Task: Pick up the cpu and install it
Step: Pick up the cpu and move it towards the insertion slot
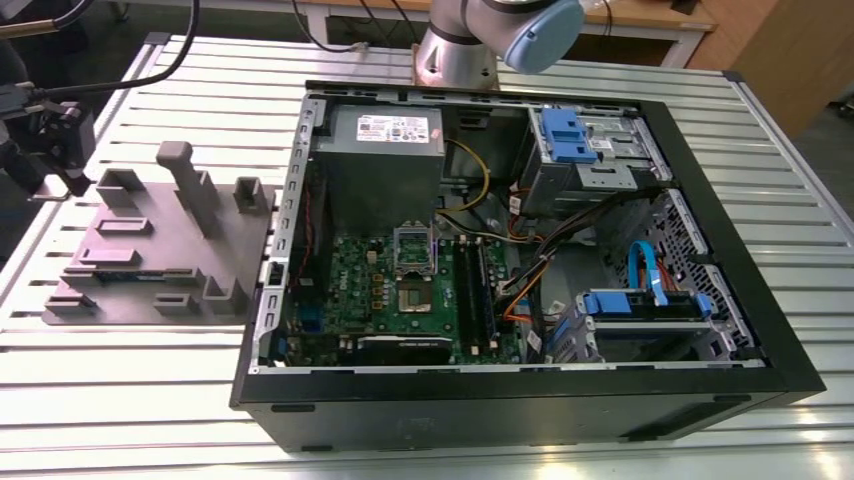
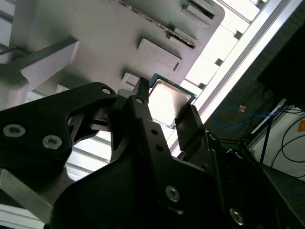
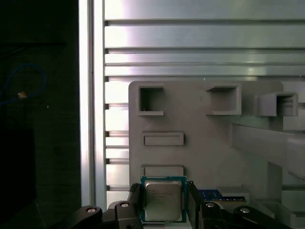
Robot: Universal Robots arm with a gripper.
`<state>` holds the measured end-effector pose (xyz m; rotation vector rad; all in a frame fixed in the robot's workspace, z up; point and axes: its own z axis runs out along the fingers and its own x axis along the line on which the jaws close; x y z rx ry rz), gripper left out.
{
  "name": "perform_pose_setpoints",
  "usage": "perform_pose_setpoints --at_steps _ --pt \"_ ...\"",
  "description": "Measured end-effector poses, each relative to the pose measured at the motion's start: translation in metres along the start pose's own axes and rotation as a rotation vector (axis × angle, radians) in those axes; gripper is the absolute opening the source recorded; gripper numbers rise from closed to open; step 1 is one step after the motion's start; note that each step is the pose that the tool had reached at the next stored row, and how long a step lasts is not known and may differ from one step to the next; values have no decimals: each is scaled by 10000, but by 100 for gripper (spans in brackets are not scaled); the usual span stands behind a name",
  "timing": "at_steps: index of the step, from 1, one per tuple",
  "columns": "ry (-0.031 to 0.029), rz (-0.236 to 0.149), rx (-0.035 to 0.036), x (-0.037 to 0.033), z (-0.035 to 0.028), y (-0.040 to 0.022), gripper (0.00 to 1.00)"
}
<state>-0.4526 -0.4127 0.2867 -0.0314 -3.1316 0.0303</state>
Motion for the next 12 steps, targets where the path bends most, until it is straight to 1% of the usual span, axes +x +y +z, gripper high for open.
perform_pose_setpoints --at_steps 3,11,12 --pt "1 0 0 1 -5 0 47" --pt "1 0 -1 1 -52 -1 47" --pt "1 0 -15 1 -57 -1 47"
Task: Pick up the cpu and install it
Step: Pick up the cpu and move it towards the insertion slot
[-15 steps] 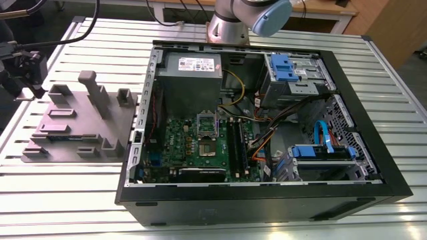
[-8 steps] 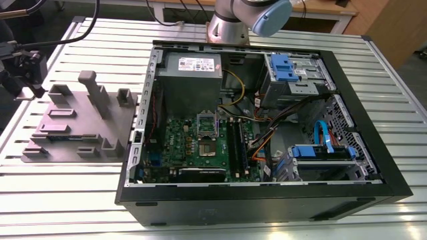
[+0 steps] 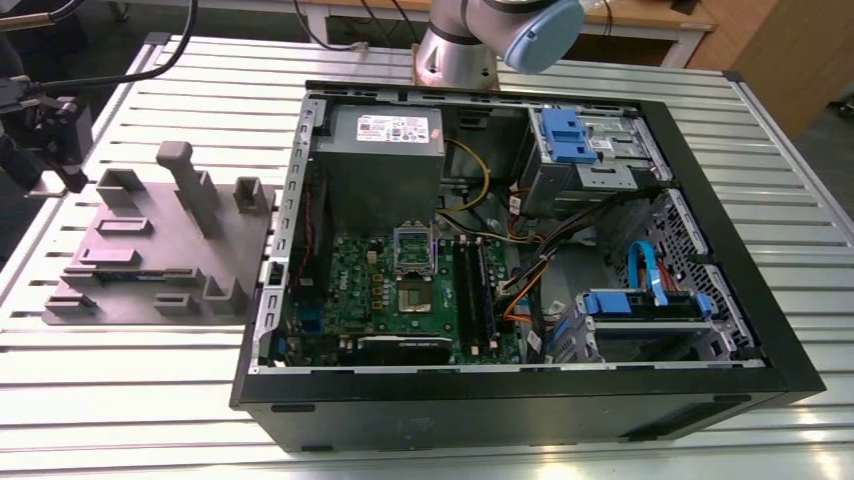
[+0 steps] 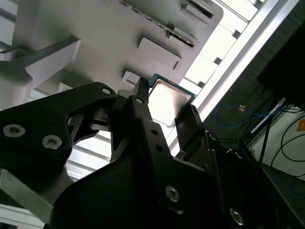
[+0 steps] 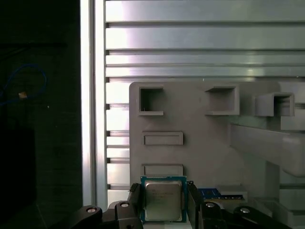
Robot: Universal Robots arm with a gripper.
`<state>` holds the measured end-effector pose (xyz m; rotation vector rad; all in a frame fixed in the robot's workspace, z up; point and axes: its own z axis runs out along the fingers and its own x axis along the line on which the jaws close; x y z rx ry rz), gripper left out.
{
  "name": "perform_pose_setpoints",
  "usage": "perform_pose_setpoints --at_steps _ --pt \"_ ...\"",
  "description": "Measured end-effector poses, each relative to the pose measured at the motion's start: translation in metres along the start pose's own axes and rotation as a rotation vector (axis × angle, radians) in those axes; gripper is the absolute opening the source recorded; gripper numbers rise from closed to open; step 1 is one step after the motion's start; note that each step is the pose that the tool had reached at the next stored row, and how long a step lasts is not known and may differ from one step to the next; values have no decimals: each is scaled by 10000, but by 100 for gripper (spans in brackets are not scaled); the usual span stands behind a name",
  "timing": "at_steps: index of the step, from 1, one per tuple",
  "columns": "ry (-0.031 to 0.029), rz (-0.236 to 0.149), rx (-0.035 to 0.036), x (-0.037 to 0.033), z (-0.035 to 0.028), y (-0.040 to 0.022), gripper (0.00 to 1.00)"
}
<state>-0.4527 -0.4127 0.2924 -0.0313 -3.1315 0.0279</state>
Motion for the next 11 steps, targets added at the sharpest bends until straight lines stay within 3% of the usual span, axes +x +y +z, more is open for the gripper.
perform_pose_setpoints --at_steps 2,4,11 --pt "0 -2 -84 -1 -10 -1 47" --pt "2 0 -121 1 -33 0 47" --pt "2 -1 -127 1 -115 -2 47"
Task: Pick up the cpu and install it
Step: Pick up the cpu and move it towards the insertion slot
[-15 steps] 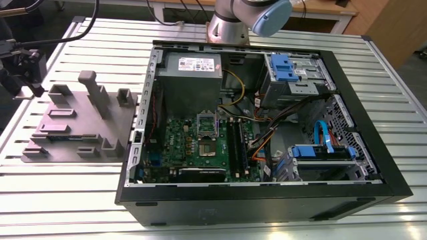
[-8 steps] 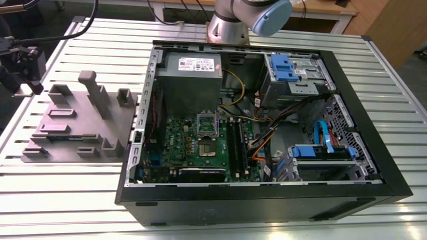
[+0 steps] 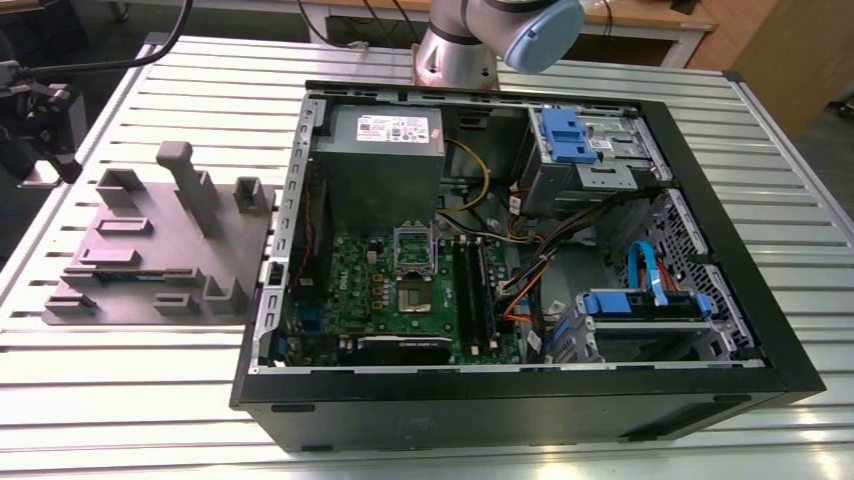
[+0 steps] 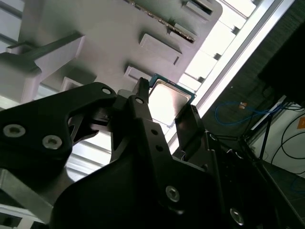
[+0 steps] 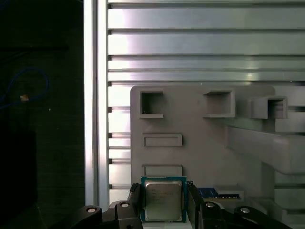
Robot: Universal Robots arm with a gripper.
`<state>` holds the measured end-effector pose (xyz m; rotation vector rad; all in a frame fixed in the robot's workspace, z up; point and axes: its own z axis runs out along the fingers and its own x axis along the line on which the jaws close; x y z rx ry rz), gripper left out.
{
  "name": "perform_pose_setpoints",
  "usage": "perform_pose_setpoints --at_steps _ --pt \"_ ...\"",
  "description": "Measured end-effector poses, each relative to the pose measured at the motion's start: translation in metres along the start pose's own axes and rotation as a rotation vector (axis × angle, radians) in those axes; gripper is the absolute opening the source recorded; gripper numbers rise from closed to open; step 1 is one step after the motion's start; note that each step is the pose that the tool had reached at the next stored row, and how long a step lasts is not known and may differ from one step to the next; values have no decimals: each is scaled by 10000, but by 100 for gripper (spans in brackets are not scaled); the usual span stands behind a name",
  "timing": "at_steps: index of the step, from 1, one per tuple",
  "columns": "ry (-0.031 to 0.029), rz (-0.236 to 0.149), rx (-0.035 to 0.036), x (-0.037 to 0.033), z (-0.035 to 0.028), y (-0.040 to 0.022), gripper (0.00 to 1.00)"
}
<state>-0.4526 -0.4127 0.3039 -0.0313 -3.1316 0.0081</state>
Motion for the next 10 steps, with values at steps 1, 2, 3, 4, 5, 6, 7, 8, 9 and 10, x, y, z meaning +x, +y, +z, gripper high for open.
perform_pose_setpoints --at_steps 1,2,3,4,5,6,7,8,9,10 --pt "1 0 0 0 -10 0 47" --pt "0 0 0 0 -20 0 47" --pt "0 0 0 0 -31 0 47" --pt "0 0 0 0 -43 0 47" --pt "0 0 -1 1 -55 0 47" --pt "0 0 -1 1 -65 0 47" --pt "-1 0 -2 1 -66 0 47" --pt "-2 0 -2 1 -66 0 47" --pt "-2 0 -2 1 -66 0 47" --pt "0 0 -1 1 -78 0 47"
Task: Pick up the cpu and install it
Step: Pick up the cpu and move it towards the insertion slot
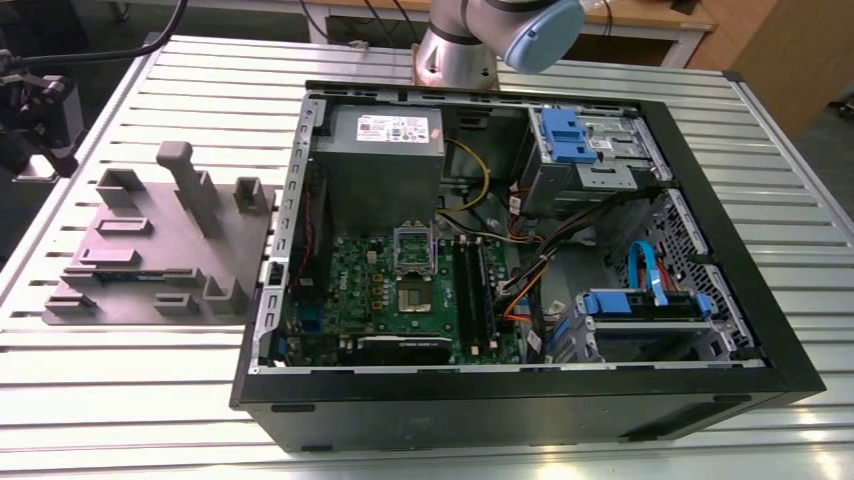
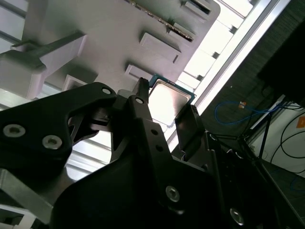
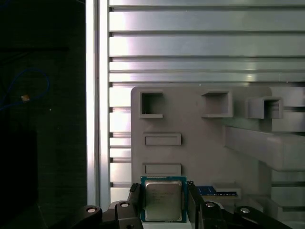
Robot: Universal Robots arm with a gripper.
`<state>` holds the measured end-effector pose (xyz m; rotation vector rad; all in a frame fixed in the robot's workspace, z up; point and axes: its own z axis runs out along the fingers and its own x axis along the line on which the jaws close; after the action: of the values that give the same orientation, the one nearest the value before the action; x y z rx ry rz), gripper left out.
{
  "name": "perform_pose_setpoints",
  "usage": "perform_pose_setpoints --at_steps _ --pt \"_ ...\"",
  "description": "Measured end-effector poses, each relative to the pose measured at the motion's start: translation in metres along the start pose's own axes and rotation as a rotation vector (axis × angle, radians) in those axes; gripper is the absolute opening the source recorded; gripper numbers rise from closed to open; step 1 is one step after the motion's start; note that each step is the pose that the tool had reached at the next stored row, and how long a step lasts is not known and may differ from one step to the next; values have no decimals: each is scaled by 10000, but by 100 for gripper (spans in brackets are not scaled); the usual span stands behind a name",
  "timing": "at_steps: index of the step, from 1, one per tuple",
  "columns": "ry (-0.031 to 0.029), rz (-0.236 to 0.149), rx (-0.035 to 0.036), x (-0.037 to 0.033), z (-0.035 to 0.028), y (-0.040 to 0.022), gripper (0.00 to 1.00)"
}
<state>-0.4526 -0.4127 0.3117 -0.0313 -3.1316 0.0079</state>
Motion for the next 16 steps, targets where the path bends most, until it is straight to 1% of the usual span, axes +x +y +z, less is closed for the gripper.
perform_pose_setpoints --at_steps 1,16 --pt "0 0 0 0 -14 0 47" --pt "0 0 0 0 -51 0 47"
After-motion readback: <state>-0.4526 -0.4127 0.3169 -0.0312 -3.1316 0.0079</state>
